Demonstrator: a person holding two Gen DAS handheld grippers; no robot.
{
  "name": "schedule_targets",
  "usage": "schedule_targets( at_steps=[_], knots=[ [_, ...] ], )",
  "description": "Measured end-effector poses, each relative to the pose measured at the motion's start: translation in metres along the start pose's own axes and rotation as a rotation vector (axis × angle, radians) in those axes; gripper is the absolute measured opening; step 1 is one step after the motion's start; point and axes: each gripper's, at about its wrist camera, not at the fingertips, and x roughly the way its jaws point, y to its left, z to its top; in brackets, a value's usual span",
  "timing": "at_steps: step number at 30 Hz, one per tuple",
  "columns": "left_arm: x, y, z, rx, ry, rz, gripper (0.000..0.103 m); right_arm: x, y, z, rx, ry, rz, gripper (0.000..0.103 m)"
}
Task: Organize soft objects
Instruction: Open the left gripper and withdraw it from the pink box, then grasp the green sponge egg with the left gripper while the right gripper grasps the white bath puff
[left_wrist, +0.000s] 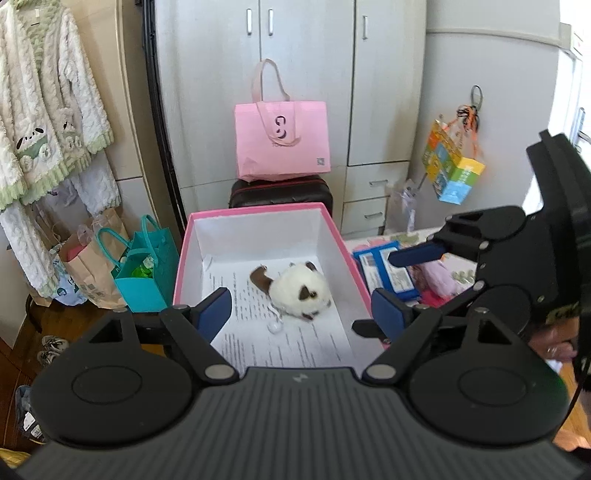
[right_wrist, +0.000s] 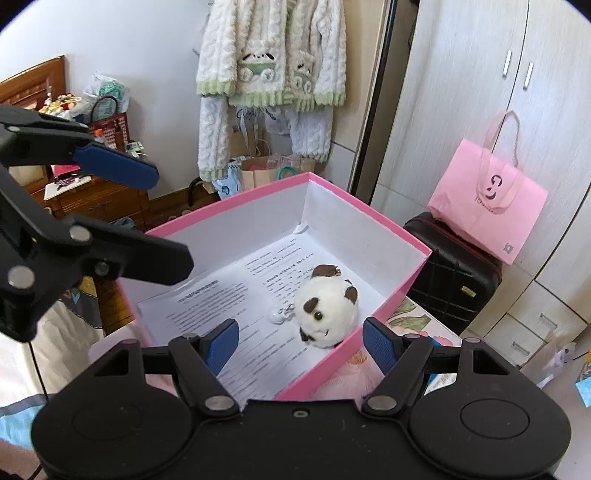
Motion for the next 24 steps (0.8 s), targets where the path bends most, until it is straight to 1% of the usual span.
schedule_targets(
  at_steps=[3,5,8,10,12,17,21,24],
  knots=[
    [-0.016,-0.009,-0.006,0.013,0.001,-0.013,0.084,-0.022,0.002,-0.008,-0.005,-0.006,0.005,0.078],
    [-0.026,-0.014,-0.01,0.016,0.004,-0.039,0.085,-0.039,0.0,-0.016,-0.003,-0.014,0.019,0.079],
    [-0.037,-0.024,-0.016,0.016,0.015,-0.083,0.085,-0.064,-0.015,-0.037,0.028,-0.033,0.042,0.079],
    [-0.042,-0.034,-0.021,0.027,0.022,-0.106,0.086,-0.081,-0.027,-0.054,0.067,-0.046,0.04,0.079],
    [-0.044,-0.047,-0.025,0.052,0.026,-0.119,0.086,-0.095,-0.04,-0.072,0.105,-0.055,0.019,0.079],
    [-0.044,-0.084,-0.033,0.148,0.018,-0.176,0.086,-0.127,-0.067,-0.119,0.189,-0.067,-0.096,0.08],
    [-0.032,-0.112,-0.04,0.201,0.041,-0.238,0.086,-0.142,-0.08,-0.149,0.241,-0.071,-0.154,0.08],
    [-0.02,-0.133,-0.046,0.237,0.055,-0.278,0.086,-0.148,-0.09,-0.169,0.266,-0.084,-0.179,0.08]
  ],
)
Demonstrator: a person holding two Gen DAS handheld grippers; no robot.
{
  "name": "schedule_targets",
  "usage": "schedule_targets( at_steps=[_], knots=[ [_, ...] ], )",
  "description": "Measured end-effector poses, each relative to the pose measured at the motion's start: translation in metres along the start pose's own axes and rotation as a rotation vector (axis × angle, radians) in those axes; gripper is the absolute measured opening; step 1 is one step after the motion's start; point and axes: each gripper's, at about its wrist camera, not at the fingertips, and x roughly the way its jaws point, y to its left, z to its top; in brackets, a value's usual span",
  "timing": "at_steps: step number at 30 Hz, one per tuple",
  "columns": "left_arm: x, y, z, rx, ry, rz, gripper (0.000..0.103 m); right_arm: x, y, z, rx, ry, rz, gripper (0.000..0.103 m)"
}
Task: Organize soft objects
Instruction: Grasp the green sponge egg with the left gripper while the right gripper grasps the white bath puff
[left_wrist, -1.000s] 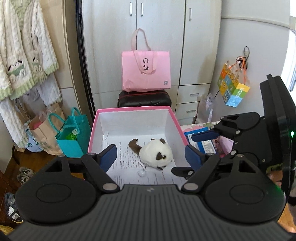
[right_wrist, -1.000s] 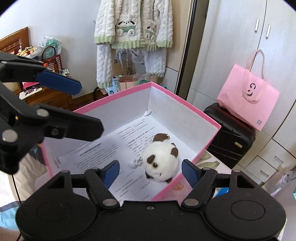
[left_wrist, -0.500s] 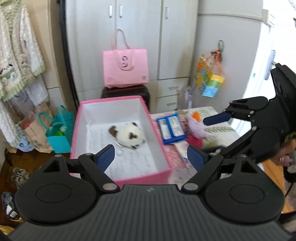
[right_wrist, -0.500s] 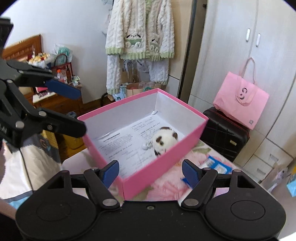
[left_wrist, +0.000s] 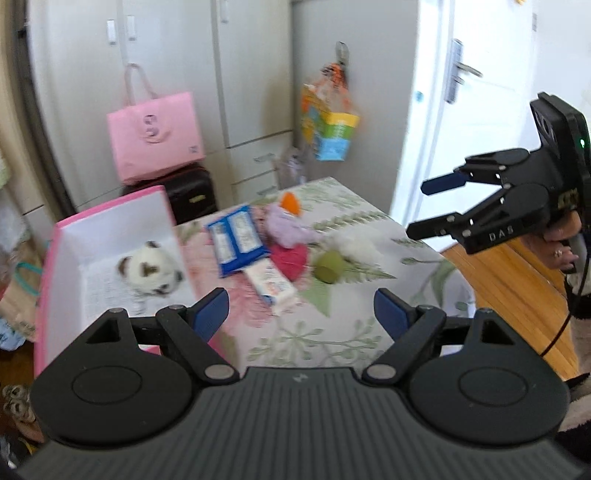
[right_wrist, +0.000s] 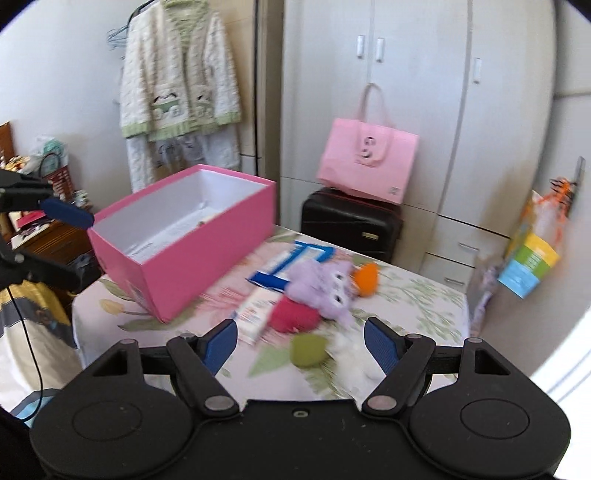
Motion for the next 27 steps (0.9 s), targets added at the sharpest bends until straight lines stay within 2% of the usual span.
schedule_targets(
  at_steps=[5,9,14,21,24,27],
  knots=[
    [0.038,-0.026,-0.005,0.061,0.01,-0.04,0.086,0.007,-0.023,-0.027,0.026,-0.032,-0.024,0.08],
    [0.069,-0.04,-0.009,0.066,0.021,-0.08,0.086,0.029,-0.04,-0.044,0.051,-0.037,-0.006,0.08],
    [0.109,-0.044,-0.013,0.042,0.01,-0.118,0.086,0.063,-0.052,-0.059,0.003,-0.033,-0.018,0.081],
    [0.163,-0.044,-0.015,0.037,-0.033,-0.074,0.084,0.111,-0.069,-0.066,-0.027,-0.04,0.038,0.081],
    [0.182,-0.043,-0.016,0.039,-0.028,-0.042,0.082,0.127,-0.075,-0.066,-0.015,-0.031,0.075,0.08],
    [0.197,-0.041,-0.017,0.023,-0.009,-0.052,0.078,0.139,-0.079,-0.065,-0.002,-0.026,0.116,0.08]
  ],
)
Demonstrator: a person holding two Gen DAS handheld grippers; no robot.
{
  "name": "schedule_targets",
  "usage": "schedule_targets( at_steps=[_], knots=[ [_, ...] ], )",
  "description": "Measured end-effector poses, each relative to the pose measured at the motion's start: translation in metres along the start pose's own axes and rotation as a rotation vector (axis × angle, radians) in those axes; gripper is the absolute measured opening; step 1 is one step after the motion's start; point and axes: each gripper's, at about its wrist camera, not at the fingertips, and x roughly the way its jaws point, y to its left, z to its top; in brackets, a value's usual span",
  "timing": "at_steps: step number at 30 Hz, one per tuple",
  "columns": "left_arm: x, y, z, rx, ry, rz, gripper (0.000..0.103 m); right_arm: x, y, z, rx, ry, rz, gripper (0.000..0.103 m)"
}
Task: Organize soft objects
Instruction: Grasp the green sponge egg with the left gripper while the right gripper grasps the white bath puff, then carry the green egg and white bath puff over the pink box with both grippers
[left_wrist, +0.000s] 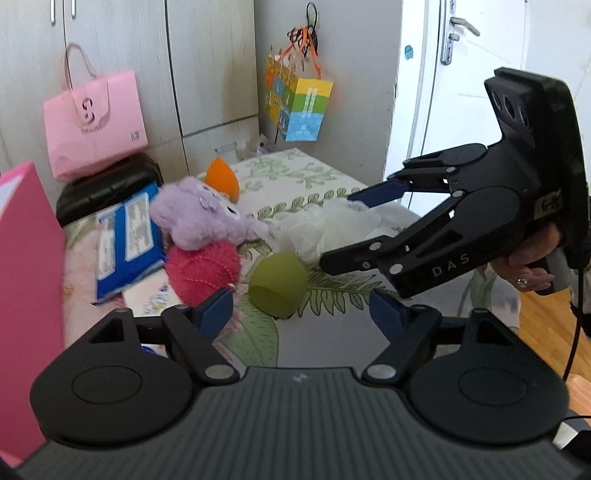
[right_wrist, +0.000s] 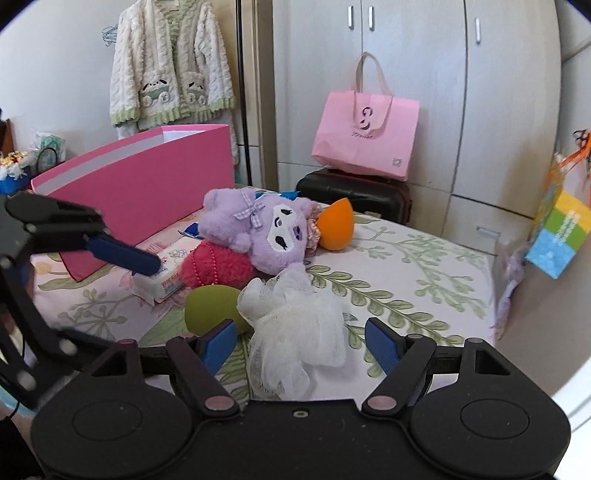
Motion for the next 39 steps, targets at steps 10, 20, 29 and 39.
schedule_targets(
  at_steps=[10,20,29,39],
  knots=[
    [0.024,-0.008,-0.006,0.029,-0.045,0.101,0.065,0.017,-0.014,-0.002,0.039,0.006,0.057,0.08],
    [0.033,-0.013,-0.007,0.035,-0.055,0.139,0.037,0.017,-0.019,-0.009,0.066,0.007,0.078,0.046],
    [0.01,-0.01,-0.01,-0.035,-0.082,0.139,0.037,0.008,0.01,-0.019,0.065,-0.036,-0.045,0.043],
    [-0.024,0.0,-0.029,-0.121,-0.077,0.134,0.037,-0.013,0.038,-0.031,0.113,-0.052,-0.126,0.043]
  ],
)
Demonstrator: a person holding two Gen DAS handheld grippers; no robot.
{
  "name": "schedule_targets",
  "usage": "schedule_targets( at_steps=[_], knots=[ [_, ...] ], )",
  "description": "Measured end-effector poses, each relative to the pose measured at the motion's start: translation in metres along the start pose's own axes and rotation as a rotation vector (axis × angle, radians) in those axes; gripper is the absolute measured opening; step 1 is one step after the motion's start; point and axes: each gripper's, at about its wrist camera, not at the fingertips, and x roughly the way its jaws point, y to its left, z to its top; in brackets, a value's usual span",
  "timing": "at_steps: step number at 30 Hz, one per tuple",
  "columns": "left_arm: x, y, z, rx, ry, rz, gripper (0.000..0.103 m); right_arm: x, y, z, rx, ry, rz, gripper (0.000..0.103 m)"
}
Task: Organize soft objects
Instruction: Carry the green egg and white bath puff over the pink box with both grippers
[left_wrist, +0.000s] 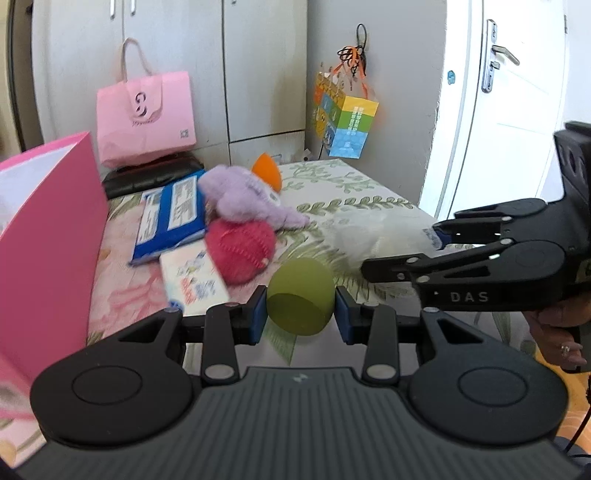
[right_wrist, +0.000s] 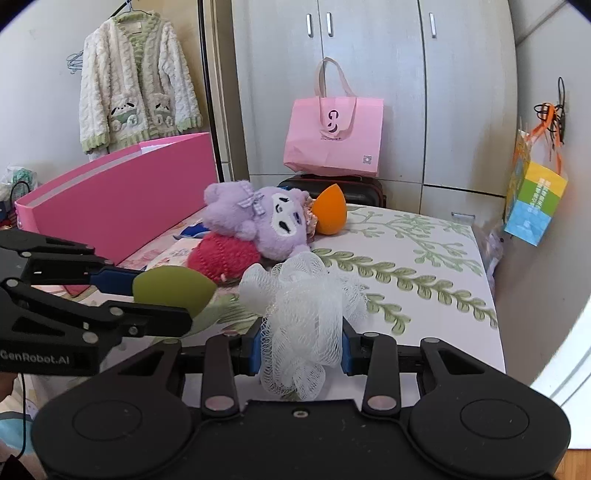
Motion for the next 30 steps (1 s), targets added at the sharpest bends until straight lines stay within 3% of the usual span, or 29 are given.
schedule_targets(
  at_steps=[7,13,17,30],
  knots=[
    [-0.018,0.013,-0.013,-0.02,0.061,0.012,0.037,-0.019,0.026,-0.005,-0.004,0.019,-0.007,0.042],
    [-0.035,0.019,-0.022,-0.016,0.122,0.023,0.037,-0.029,0.046,0.004,0.056,0.108,0.056,0.042],
    [-0.05,0.027,-0.024,-0.044,0.153,0.012,0.037,-0.036,0.068,0.007,0.02,0.127,0.085,0.042],
    [-0.122,0.066,-0.032,-0.082,0.226,0.041,0.037,-0.055,0.138,0.026,-0.081,0.218,0.313,0.042]
  ],
)
